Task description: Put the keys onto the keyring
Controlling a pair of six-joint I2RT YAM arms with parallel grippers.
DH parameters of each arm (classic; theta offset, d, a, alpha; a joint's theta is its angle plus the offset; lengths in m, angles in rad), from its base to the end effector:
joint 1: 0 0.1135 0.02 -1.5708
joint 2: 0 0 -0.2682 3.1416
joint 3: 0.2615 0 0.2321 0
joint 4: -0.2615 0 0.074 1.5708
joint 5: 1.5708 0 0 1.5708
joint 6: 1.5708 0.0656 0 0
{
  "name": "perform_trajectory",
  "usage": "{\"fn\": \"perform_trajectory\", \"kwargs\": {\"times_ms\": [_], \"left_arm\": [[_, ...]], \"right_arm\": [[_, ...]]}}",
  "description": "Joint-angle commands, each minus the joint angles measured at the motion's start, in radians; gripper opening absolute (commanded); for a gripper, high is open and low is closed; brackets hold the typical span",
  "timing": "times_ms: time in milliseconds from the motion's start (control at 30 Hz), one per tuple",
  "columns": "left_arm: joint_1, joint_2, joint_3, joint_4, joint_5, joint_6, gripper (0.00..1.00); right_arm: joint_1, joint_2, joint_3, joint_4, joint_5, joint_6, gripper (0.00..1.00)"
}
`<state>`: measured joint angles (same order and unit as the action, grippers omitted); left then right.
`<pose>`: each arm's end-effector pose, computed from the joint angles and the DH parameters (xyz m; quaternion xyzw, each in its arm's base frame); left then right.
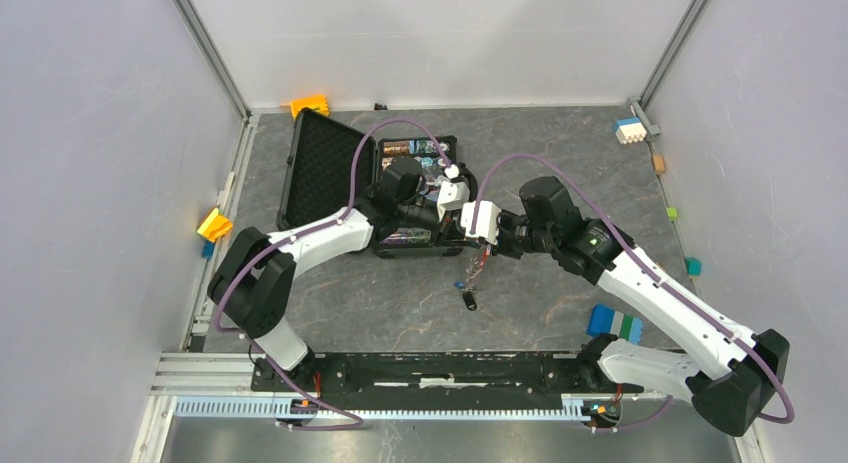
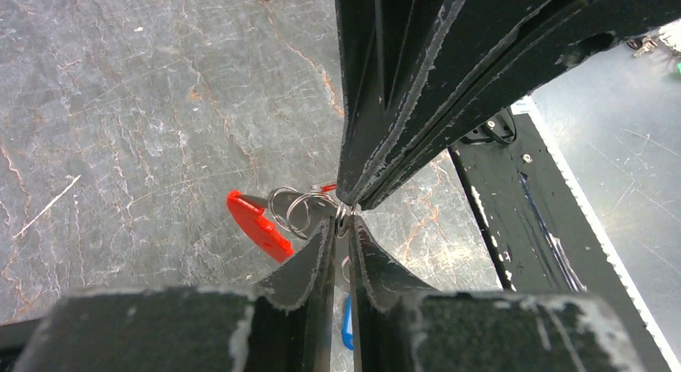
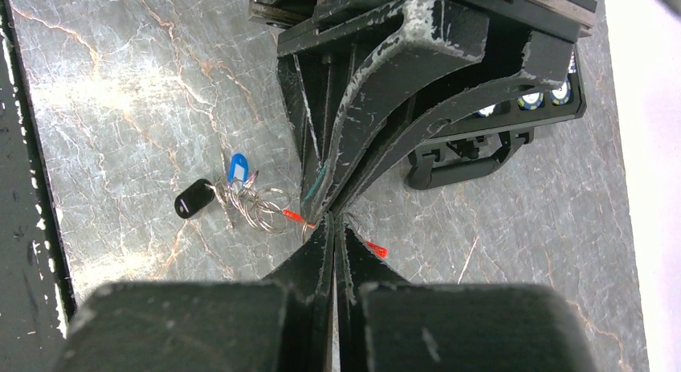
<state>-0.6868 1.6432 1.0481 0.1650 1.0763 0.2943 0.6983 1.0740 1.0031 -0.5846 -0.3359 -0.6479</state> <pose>0.2373 -0.2693 0.2612 0.5846 0.5071 -0.5135 0.3706 0.1606 0.1630 0.3104 -0.6091 0.6455 0.1609 0.4317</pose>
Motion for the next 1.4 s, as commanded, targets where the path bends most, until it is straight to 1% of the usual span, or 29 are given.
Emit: {"fn": "perform_trajectory", "kwargs": {"times_ms": [0, 167, 300, 567, 767, 1000, 1167, 1200, 1367], "left_arm": [[-0.007, 0.007, 0.035, 0.019, 0.028, 0.021, 0.16], [-0.007, 0.010, 0.036, 0.017, 0.025, 0.017, 0.10], [-0.008, 0.011, 0.039, 0.024, 0.020, -0.004, 0.02], [-0.009, -0.017, 0.014, 0.081, -0.019, -0.113, 0.02], [-0.008, -0.074, -0.021, 0.083, -0.074, -0.161, 0.02], [-0.007, -0.141, -0.043, 0.084, -0.092, -0.215, 0.02], [-0.007, -0.148, -0.053, 0.118, -0.125, -0.285, 0.02], [-0.007, -0.148, -0.054, 0.124, -0.130, -0.323, 0.02], [-0.007, -0.151, -0.057, 0.128, -0.153, -0.367, 0.02]], "right_arm": [[-0.005, -0.025, 0.021, 0.029, -0.012, 0.012, 0.00], [-0.005, -0.024, 0.018, 0.031, -0.011, 0.013, 0.00], [-0.007, -0.023, 0.014, 0.033, -0.012, 0.011, 0.00], [-0.011, -0.035, -0.002, 0.033, -0.005, 0.010, 0.00], [-0.017, -0.044, -0.012, 0.027, 0.005, 0.007, 0.00], [-0.020, -0.066, -0.035, 0.013, 0.020, -0.028, 0.00], [-0.020, -0.061, -0.038, -0.004, 0.003, -0.054, 0.00], [-0.020, -0.060, -0.038, -0.004, 0.003, -0.059, 0.00], [-0.020, -0.055, -0.038, 0.008, 0.021, -0.068, 0.00]]}}
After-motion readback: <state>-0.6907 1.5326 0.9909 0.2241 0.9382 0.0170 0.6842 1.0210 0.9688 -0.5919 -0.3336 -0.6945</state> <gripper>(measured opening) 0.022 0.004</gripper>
